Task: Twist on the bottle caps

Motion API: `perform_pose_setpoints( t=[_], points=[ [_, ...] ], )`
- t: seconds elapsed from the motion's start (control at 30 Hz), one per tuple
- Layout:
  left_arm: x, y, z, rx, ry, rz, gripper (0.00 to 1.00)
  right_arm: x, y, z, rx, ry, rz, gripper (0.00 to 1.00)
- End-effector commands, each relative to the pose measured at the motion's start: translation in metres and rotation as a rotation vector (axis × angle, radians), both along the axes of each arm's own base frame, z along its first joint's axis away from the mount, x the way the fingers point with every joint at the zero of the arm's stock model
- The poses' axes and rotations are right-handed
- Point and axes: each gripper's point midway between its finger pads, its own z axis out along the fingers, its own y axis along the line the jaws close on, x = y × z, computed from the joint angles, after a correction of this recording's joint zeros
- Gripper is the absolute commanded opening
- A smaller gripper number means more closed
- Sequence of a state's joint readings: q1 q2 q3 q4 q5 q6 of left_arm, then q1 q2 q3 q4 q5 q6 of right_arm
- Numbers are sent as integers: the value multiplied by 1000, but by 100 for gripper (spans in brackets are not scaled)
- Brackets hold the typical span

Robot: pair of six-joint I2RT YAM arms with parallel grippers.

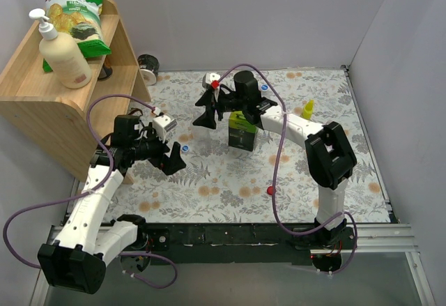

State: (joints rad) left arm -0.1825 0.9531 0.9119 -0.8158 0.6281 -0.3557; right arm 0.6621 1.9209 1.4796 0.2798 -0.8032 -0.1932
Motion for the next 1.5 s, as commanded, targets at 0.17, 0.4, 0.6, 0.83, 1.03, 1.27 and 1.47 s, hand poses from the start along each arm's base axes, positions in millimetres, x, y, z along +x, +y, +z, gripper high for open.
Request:
perform_pose_setpoints(
  t=[0.17,0.4,0.6,0.83,1.03,1.27,1.47],
  points=[
    [7,-8,12,-53,-38,-45,98,-4,14,12,65,19,89,54],
    [25,-14,6,-76,-114,-69,98,-12,4,87,153,-45,84,15],
    [66,-28,22,-138,-215,-11,98,-1,-19,134,248,152,-59,1],
    [88,-62,33,-206,-271,-10,98,10,-30,135,289,329,-229,1],
    [122,-72,34,-148,-361,121,98,23,-38,137,296,406,-358,1],
    [151,-67,33,-117,-392,234,98,20,-43,137,300,459,-388,1],
    [146,-77,26,-127,-363,179,97,17,-45,137,303,471,-389,1]
  ],
)
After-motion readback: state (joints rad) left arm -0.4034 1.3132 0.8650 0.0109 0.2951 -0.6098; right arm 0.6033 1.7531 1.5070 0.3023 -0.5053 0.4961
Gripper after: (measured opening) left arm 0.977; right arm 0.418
